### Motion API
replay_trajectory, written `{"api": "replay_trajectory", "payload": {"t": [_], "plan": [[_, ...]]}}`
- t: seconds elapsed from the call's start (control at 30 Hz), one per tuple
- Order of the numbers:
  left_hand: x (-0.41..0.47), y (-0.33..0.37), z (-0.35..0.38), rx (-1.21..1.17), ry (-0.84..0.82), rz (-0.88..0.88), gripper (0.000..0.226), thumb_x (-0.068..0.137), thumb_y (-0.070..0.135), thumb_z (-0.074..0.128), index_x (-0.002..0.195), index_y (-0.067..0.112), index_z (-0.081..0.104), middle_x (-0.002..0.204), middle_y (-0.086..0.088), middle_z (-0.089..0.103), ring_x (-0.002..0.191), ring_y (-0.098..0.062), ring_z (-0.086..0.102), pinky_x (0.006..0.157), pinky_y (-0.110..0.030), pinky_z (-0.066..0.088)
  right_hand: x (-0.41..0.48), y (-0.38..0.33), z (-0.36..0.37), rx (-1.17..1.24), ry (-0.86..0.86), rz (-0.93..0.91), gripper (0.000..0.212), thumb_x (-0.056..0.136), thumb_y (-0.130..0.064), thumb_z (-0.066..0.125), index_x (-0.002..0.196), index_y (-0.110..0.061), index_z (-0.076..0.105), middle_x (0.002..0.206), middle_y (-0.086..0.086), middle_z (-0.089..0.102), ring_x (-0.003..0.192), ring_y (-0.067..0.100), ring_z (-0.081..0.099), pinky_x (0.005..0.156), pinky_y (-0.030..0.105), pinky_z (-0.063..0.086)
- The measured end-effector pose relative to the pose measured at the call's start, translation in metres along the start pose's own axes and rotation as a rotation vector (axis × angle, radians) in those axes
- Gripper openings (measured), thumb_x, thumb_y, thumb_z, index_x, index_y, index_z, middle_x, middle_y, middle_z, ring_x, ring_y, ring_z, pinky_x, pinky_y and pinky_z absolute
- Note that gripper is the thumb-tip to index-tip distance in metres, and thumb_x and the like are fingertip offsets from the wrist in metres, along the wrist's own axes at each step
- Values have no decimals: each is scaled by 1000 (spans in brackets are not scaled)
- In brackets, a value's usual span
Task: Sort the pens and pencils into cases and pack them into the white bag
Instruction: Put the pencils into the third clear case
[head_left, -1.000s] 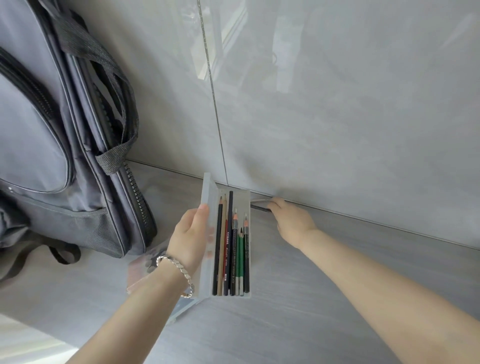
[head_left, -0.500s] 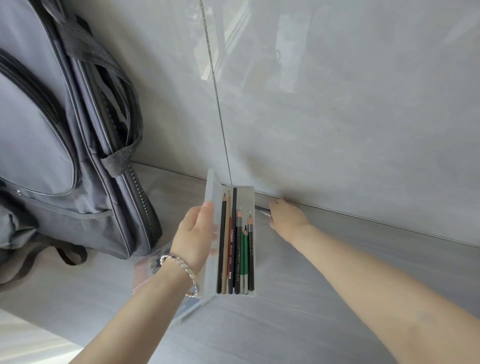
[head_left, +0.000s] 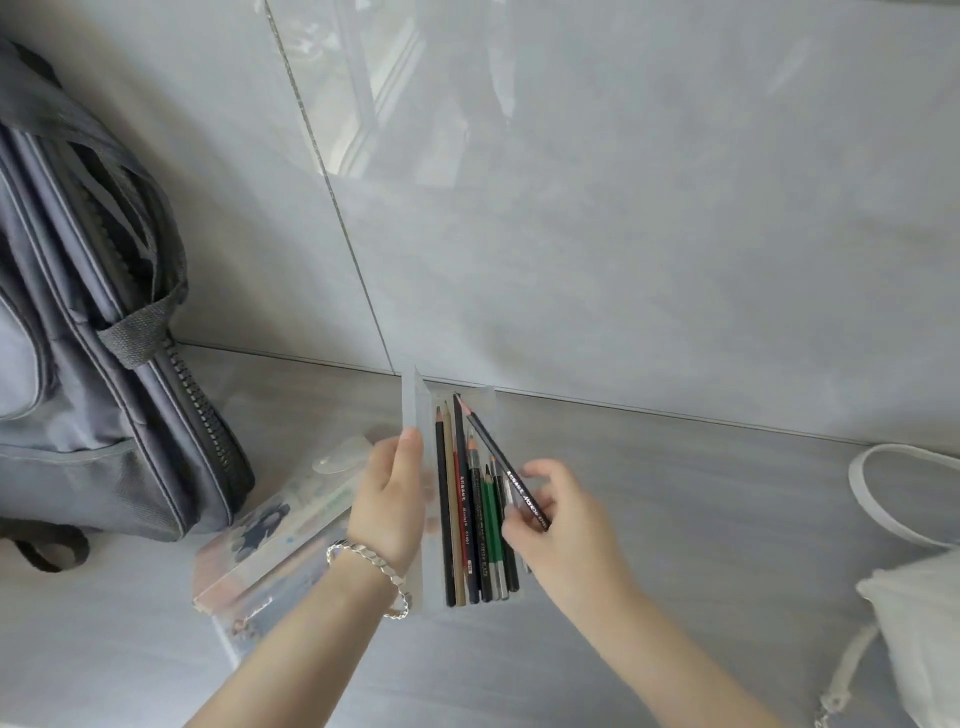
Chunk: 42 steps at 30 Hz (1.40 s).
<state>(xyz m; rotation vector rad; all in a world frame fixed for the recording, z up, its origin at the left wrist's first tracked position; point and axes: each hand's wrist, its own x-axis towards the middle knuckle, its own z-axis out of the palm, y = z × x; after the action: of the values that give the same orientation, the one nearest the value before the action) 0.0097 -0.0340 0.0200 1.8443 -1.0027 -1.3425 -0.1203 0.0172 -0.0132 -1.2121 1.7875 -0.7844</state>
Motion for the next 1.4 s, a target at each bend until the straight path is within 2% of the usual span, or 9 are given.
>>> {"api": "replay_trajectory", "payload": {"t": [0.27, 0.47, 0.6, 0.73, 0.83, 0.93, 1.17, 1.27, 1.4], "plan": [[-30, -3, 17, -16, -77, 9, 32, 96, 38, 34, 111, 14, 49, 90, -2, 57, 73, -7, 54, 48, -12, 47, -34, -1, -8, -151, 174, -187, 33, 95, -17, 42, 127, -21, 51, 100, -6, 51, 85, 7, 50, 78, 7, 39], [-47, -7, 24, -59, -136, 17, 29, 95, 39, 37, 105, 15, 50, 84, -1, 58, 71, -13, 57, 68, -33, 49, -41, 3, 8, -520, 350, -271, 23, 64, -19, 77, 85, -23, 69, 66, -6, 59, 65, 20, 61, 44, 23, 45], [-56, -8, 22, -51, -135, 31, 31, 94, 41, 38, 104, 14, 51, 77, 0, 57, 70, -17, 56, 78, -39, 48, -45, 7, 8, -522, 392, -351, 24, 76, -37, 51, 84, -23, 69, 71, -7, 61, 68, 19, 60, 51, 22, 45], [-59, -3, 20, -86, -151, 23, 29, 94, 38, 38, 105, 14, 50, 80, -1, 55, 75, -17, 57, 76, -43, 53, -46, 20, -7, -149, 402, -197, 31, 86, -31, 55, 115, -19, 59, 106, -5, 49, 105, 12, 47, 92, 24, 38], [-57, -5, 19, -73, -161, 41, 27, 93, 41, 39, 103, 18, 50, 85, -3, 57, 84, -21, 58, 84, -45, 53, -50, 26, -23, 354, 58, 230, 36, 94, -34, 45, 126, -18, 52, 118, -12, 53, 113, 6, 50, 102, 23, 32], [-53, -9, 23, -4, -147, 91, 32, 91, 47, 41, 107, 20, 50, 87, 3, 58, 91, -21, 58, 95, -48, 47, -57, 24, -26, 866, -266, 399, 42, 98, -38, 29, 114, -17, 62, 96, 1, 73, 90, 14, 68, 80, 32, 53], [-80, -48, 46, 671, -301, 362, 88, 63, 64, 4, 145, 33, 12, 147, -8, 18, 134, -27, 20, 108, -35, 25, -64, 23, -21, 924, -267, 361, 46, 80, -54, 39, 94, -20, 67, 73, 5, 68, 65, 13, 62, 64, 26, 47], [-91, -66, 48, 990, -262, 549, 68, 74, 52, 27, 138, 30, 24, 133, -18, 47, 108, -32, 60, 76, -38, 56, -65, 32, -22, 860, -201, 338, 27, 90, -36, 47, 93, -17, 67, 76, -4, 72, 70, 7, 67, 70, 24, 49], [-84, -72, 44, 1018, -278, 642, 60, 72, 52, 38, 128, 31, 42, 116, -13, 60, 83, -22, 71, 52, -26, 57, -66, 39, -14, 883, -155, 371, 28, 95, -29, 44, 99, -15, 68, 93, 1, 73, 81, 9, 69, 71, 24, 49]]}}
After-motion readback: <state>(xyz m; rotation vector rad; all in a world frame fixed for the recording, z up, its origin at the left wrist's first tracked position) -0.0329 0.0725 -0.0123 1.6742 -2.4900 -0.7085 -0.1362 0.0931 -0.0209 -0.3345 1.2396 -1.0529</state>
